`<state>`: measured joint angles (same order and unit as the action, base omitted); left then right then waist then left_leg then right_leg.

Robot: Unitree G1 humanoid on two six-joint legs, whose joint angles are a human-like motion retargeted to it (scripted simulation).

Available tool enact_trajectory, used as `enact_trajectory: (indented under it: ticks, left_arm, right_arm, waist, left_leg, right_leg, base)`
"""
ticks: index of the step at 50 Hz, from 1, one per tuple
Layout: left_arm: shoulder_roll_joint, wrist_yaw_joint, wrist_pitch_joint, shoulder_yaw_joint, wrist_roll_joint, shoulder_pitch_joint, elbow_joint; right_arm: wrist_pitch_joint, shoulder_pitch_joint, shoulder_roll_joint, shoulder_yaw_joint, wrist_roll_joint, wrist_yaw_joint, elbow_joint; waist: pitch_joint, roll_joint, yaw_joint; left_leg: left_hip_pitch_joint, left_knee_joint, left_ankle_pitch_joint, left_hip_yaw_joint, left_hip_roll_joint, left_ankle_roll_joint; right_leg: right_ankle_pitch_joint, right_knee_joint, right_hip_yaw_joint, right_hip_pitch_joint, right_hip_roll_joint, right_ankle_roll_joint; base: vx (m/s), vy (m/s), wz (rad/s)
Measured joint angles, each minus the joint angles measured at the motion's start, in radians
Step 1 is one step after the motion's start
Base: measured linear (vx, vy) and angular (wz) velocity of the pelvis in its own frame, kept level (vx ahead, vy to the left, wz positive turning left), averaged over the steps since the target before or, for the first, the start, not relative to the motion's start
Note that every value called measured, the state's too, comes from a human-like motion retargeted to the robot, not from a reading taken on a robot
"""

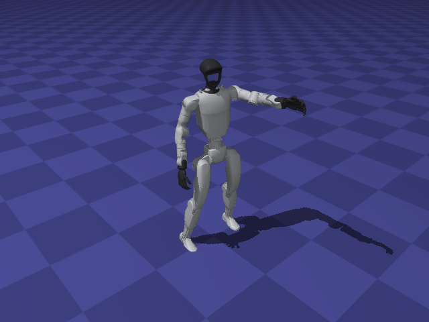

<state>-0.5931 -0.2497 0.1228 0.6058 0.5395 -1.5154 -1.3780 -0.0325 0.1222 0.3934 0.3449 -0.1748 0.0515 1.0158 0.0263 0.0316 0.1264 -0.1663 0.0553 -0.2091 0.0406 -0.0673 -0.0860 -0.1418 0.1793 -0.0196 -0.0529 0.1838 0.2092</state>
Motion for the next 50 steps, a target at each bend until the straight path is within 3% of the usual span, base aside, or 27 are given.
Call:
enact_trajectory:
  ticks: [38, 43, 50]
  left_arm:
    - [0.034, 0.037, 0.015, 0.023, 0.084, 0.015, 0.093]
    - [-0.007, 0.034, 0.001, 0.063, 0.176, 0.091, 0.277]
    - [-0.196, 0.021, -0.059, 0.111, 0.330, 0.300, 0.823]
  right_arm:
    - [-0.018, 0.021, 0.004, -0.006, 0.011, -0.015, 0.004]
    - [-0.031, 0.024, -0.004, -0.015, 0.015, 0.001, -0.001]
    - [-0.051, 0.047, -0.021, -0.055, 0.024, 0.035, -0.023]
  waist:
    - [-0.024, -0.002, -0.013]
    - [-0.028, -0.002, -0.027]
    - [-0.022, -0.001, -0.068]
  left_leg:
    - [0.005, 0.000, -0.002, 0.029, 0.009, 0.003]
    - [0.006, 0.000, -0.002, 0.037, 0.011, 0.002]
    - [-0.002, -0.004, -0.006, 0.038, 0.011, -0.007]
  right_leg:
    - [0.003, -0.030, 0.003, -0.029, 0.001, 0.009]
    - [0.001, -0.029, 0.014, -0.033, 0.005, 0.010]
    - [0.002, -0.030, 0.019, -0.041, 0.007, 0.012]
  base:
    - [0.00, 0.00, 0.00]
    - [0.00, 0.00, 0.00]
    - [0.00, 0.00, 0.00]
